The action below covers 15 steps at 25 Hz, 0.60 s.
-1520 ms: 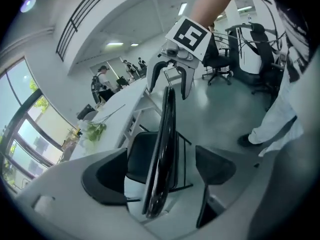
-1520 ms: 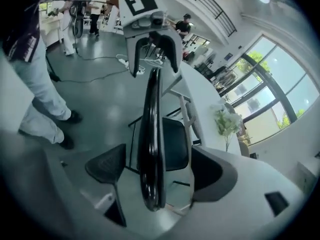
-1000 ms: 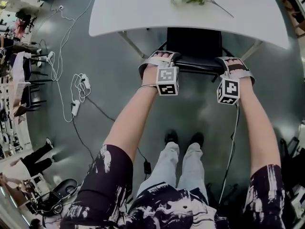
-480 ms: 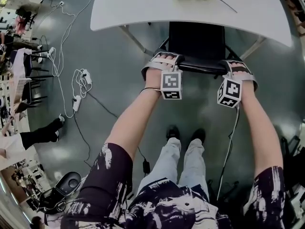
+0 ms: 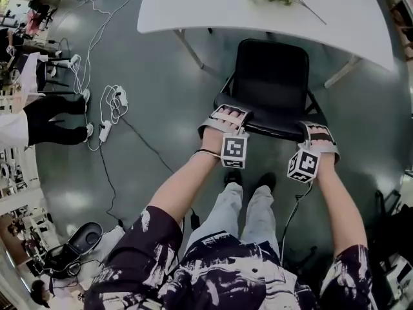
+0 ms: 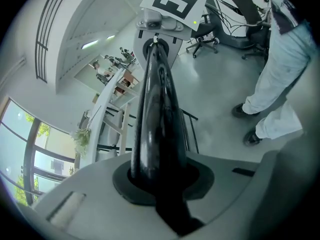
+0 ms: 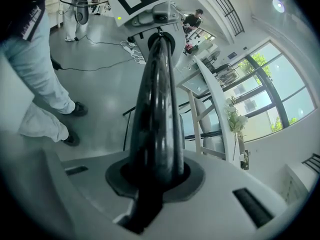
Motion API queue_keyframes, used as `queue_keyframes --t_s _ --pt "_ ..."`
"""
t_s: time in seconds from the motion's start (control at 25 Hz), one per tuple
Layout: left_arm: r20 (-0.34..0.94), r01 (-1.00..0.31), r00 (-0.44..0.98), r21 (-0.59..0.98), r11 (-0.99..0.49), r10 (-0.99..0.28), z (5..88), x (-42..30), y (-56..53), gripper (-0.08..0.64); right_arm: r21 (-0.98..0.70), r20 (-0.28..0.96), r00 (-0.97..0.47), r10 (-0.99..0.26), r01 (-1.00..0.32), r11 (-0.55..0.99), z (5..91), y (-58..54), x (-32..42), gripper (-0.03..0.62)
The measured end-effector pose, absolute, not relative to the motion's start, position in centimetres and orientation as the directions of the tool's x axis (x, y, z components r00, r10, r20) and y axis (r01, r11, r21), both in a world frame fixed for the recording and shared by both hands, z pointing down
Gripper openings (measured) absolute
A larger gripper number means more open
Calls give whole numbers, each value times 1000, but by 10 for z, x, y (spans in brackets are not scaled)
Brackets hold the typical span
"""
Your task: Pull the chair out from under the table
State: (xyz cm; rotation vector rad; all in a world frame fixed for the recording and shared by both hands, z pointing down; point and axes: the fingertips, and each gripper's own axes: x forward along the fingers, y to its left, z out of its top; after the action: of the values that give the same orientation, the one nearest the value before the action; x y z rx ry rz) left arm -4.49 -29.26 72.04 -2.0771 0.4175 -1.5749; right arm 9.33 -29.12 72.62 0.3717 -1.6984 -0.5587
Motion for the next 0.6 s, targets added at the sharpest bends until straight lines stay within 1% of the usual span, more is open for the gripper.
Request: queue_keyframes --t_s 0.24,0.48,0.6 --pt "809 48 283 -548 -835 -515 724 -34 -215 40 550 823 -206 -530 56 833 731 -213 104 49" --pt "817 38 279 -535 -844 -506 726 5 -128 43 554 822 -203 -533 62 830 735 -129 145 49" --pt "823 37 281 -523 -851 -494 726 2 -100 48 548 824 -204 -528 57 834 733 -101 140 49"
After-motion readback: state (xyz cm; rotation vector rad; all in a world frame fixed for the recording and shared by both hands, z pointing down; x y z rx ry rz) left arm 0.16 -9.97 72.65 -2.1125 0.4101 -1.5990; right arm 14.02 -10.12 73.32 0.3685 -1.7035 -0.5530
